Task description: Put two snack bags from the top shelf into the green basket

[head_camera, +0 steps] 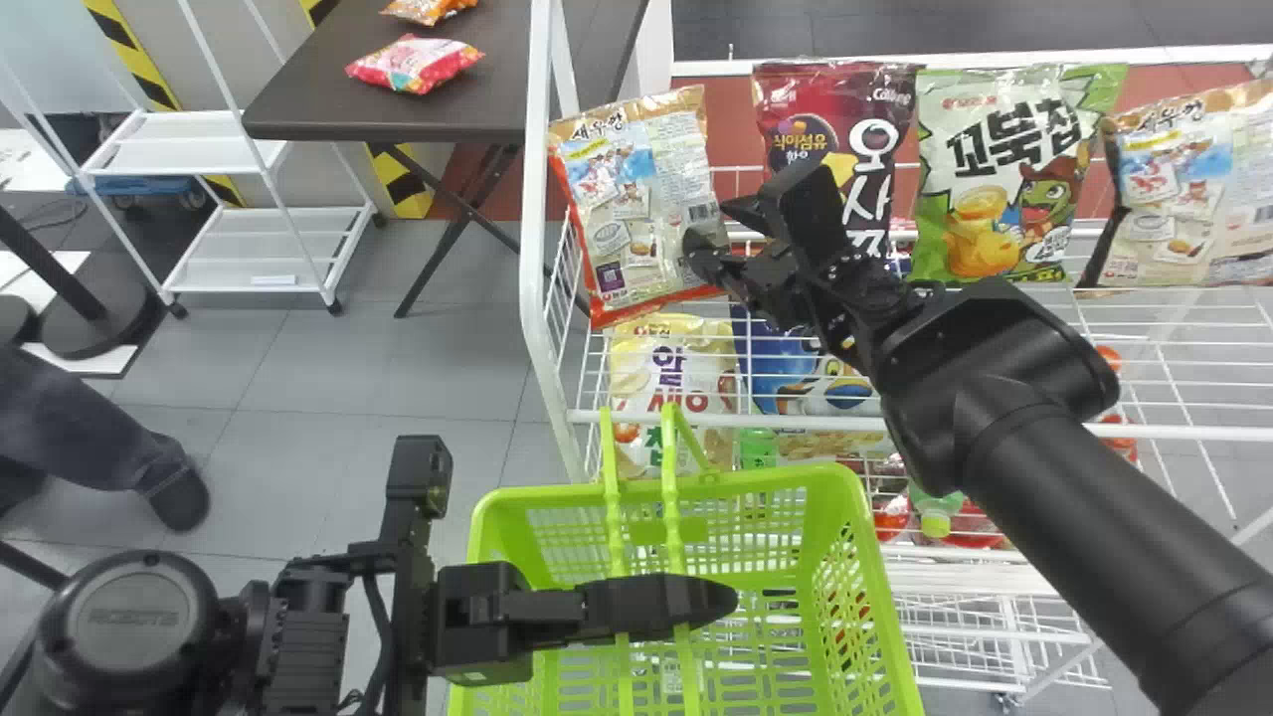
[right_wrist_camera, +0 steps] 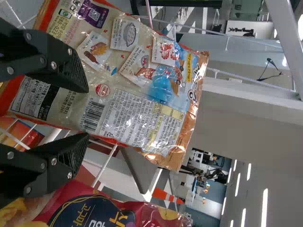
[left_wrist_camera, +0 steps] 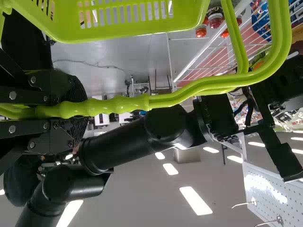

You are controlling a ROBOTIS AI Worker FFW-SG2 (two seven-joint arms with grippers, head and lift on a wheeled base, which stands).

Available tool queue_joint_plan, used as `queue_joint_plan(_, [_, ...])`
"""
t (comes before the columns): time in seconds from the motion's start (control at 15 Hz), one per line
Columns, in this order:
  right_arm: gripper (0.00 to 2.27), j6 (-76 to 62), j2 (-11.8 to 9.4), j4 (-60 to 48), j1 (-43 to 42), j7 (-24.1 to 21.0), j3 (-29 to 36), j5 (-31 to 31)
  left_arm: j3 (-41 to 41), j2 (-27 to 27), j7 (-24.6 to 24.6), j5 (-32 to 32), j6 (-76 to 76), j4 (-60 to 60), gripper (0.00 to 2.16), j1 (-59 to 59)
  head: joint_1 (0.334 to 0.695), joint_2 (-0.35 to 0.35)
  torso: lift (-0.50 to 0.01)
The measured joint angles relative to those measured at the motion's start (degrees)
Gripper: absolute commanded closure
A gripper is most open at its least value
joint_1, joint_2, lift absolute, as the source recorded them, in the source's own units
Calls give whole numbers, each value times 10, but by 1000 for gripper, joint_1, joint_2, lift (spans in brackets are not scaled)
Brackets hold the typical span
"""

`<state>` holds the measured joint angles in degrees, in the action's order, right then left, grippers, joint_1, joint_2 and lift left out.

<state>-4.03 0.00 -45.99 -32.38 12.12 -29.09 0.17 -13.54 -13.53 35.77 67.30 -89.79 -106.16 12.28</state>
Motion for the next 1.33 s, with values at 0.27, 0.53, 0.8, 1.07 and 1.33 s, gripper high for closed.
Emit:
queue_joint_plan(0.27, [2240,-8,0,-2,0,-6,7,0,-2,-1,0,-4,0,3,2142,-3,695,109,-1])
queue_joint_plan(0.53, [2240,1,0,-65,40,-11,8,12,-4,-2,0,-5,0,7,2142,-7,695,127,-1])
queue_joint_plan(0.8, [2240,89,0,-190,112,-36,8,57,-7,-6,0,-5,0,9,2142,-9,695,153,-1])
queue_joint_plan(1.07, [2240,205,0,-367,211,-63,8,122,-8,-10,-2,-5,0,13,2142,-12,695,170,-1])
queue_joint_plan(1.33, [2240,320,0,-515,289,-97,5,185,-4,-12,-1,-4,0,20,2142,-21,695,145,-1])
